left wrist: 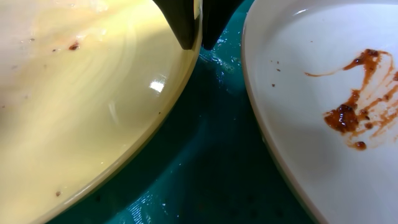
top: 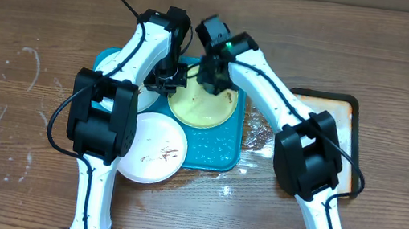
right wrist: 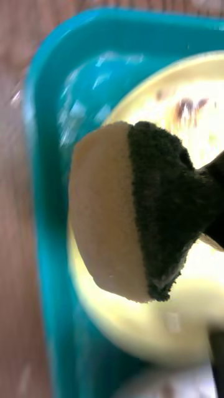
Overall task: Clean dirty plates on tray and stack at the side
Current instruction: 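Scrub the yellow plate with the sponge while the left gripper holds it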
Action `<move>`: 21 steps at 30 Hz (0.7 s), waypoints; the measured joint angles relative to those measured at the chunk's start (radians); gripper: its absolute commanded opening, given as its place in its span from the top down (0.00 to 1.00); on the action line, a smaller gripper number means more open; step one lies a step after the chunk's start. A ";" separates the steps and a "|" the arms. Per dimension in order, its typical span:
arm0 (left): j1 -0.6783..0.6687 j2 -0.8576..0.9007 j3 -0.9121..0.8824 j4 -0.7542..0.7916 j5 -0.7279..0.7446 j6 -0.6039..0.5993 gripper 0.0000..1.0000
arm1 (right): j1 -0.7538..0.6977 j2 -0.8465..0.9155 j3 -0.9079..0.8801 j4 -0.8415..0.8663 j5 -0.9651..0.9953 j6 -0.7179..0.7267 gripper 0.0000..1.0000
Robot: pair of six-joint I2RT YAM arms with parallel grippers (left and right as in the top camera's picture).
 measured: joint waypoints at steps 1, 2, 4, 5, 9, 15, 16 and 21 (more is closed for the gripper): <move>0.000 0.000 0.000 0.000 0.000 0.000 0.96 | -0.001 0.000 0.013 0.003 -0.023 0.008 0.96; 0.000 0.000 0.000 0.000 0.000 0.000 0.96 | -0.001 0.000 0.016 0.002 -0.045 0.019 0.96; 0.000 0.000 0.000 0.000 0.000 0.000 0.96 | -0.002 0.000 0.011 -0.002 -0.091 0.047 0.96; 0.000 0.000 0.000 0.000 0.000 0.000 0.96 | -0.002 0.000 0.006 -0.003 -0.108 0.060 0.96; 0.000 0.000 0.000 0.000 -0.001 0.000 0.96 | -0.006 0.000 -0.019 -0.002 -0.179 0.112 0.96; 0.000 0.000 0.000 0.000 -0.001 0.000 0.96 | -0.007 0.000 -0.077 0.064 -0.249 0.142 0.96; 0.000 0.000 0.000 0.000 -0.001 0.000 0.96 | -0.007 0.000 -0.087 0.082 -0.258 0.145 0.96; 0.000 0.000 0.000 0.000 -0.006 0.003 0.96 | -0.009 0.000 -0.193 0.224 -0.313 0.173 0.96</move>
